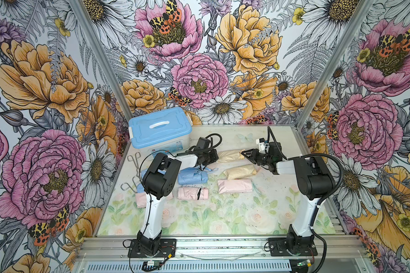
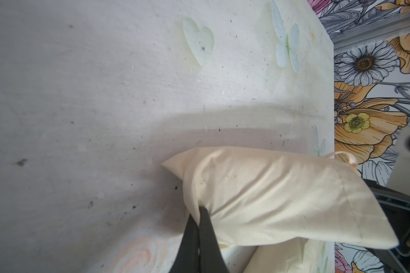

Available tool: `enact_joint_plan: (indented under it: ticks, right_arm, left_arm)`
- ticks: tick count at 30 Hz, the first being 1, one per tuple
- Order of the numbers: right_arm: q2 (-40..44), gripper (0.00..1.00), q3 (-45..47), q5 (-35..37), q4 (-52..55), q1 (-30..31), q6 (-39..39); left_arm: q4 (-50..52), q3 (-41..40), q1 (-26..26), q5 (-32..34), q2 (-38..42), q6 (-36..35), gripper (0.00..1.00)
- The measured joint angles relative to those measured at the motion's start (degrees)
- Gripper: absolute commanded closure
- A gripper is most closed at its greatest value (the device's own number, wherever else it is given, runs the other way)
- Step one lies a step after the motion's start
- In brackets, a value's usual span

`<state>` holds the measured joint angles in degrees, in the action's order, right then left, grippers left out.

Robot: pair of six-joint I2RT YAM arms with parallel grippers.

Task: Take umbrellas out of sleeves
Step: Take out the umbrella from the umbrella sleeve.

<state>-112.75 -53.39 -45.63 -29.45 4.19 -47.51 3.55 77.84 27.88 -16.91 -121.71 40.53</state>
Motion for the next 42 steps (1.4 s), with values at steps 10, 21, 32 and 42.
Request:
enact_joint_plan:
  ticks: [10, 21, 32, 42]
  right_arm:
    - [-2.56, 1.00, 2.27, -2.45, -7.91, -1.05, -6.64]
    - [-3.48, 1.00, 3.52, -4.00, -12.24, -1.66, -10.51]
    - [-4.39, 1.00, 4.96, -5.25, -17.18, -3.87, -14.23]
    - [-4.39, 1.00, 5.35, -5.57, -18.01, -5.60, -14.64]
  left_arm:
    - [-1.27, -1.86, -0.63, -0.09, 1.03, 0.02, 1.00]
    - [-2.47, -3.19, -1.57, -0.72, 1.40, 0.02, 1.00]
    - [-2.12, -3.61, -2.95, -0.90, 1.73, 0.02, 1.00]
    - [-1.86, -3.61, -3.65, -0.68, 1.73, 0.02, 1.00]
